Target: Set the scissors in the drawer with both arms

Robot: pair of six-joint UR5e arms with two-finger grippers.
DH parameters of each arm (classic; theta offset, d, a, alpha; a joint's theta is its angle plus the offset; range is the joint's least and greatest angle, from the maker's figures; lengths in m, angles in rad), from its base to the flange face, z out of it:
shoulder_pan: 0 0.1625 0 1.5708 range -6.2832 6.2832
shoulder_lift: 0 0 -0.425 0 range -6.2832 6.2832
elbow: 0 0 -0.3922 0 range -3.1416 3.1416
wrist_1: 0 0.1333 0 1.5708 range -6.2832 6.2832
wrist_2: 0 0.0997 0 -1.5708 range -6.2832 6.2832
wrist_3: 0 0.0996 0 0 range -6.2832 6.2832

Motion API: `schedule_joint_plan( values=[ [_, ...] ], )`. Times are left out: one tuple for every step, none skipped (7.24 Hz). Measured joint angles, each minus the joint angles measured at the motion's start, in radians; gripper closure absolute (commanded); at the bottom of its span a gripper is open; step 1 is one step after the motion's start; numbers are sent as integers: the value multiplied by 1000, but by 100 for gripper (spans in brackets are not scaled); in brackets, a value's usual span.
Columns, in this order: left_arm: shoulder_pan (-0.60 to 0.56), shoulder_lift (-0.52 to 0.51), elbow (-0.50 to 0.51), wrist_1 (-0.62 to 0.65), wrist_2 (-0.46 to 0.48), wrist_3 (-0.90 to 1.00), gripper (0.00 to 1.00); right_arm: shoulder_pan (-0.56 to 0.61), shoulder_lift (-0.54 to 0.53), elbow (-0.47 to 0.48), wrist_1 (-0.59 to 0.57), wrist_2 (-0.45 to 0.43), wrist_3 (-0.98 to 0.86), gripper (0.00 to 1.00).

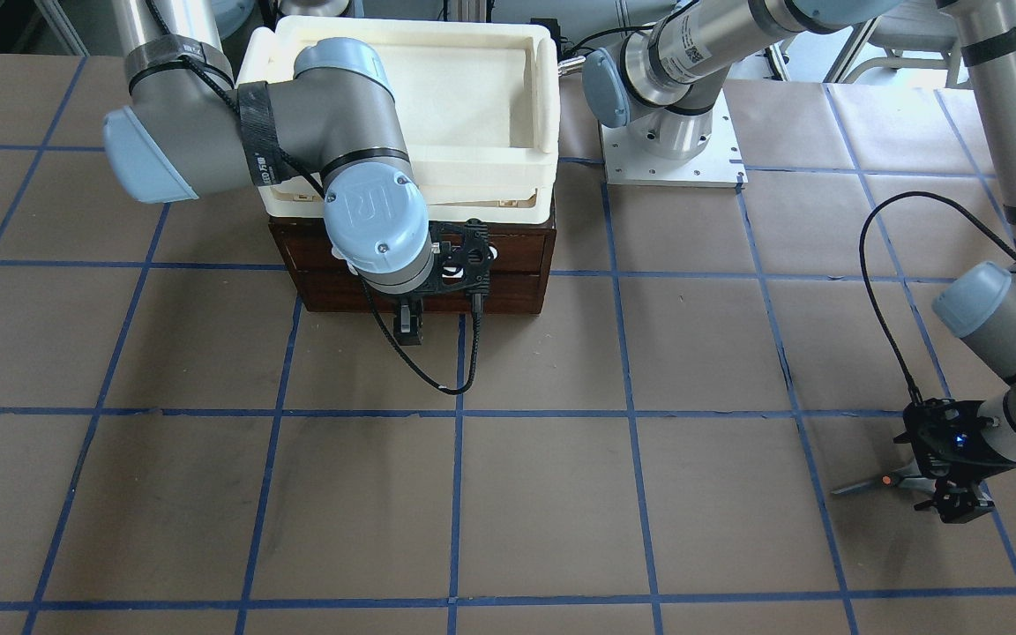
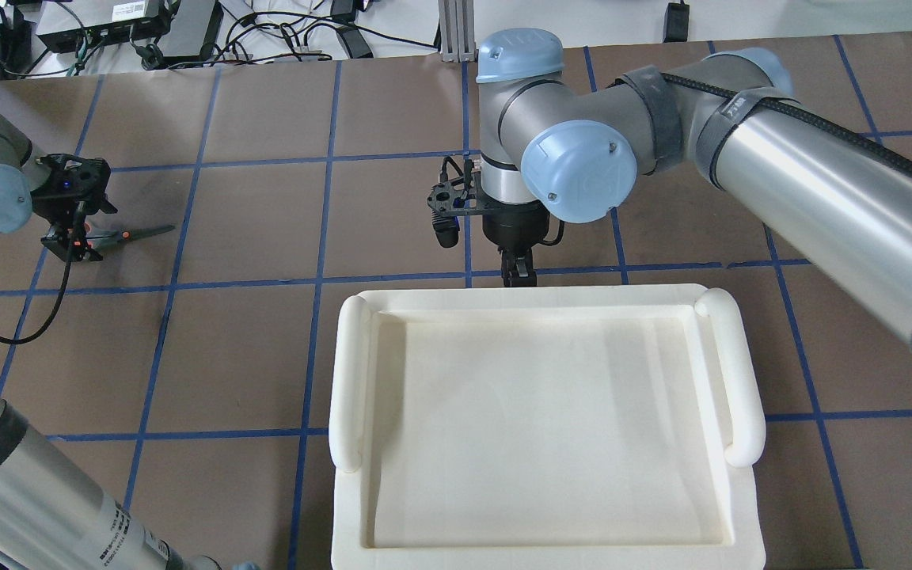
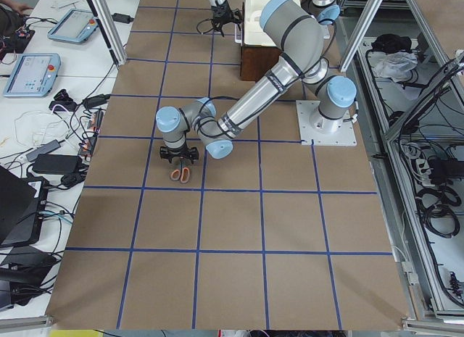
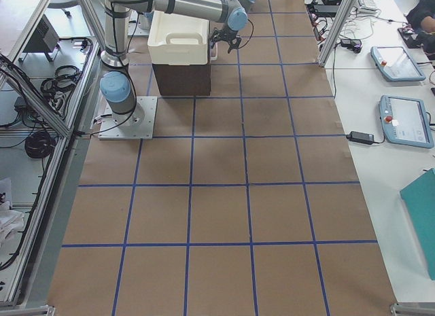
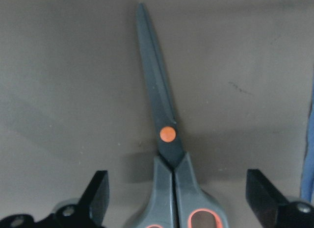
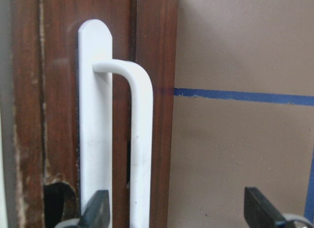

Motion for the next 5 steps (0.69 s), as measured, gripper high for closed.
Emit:
schedule_joint_plan(
  values=[
    [1,-6,-2,5,-1,9,9,1,0,1,-2,0,1,30],
    [2,-10,-4,7,-2,13,34,1,3,1,-9,1,0,32],
    [2,-10,-5,8,-3,16,59,1,8,0,-23,1,-1,32],
    [3,-6,-6,8,-1,20,63,1,15,0,-46,0,-1,35],
    [3,-2,-7,8,1,23,66,1,20,-1,-61,-5,0,37]
  ],
)
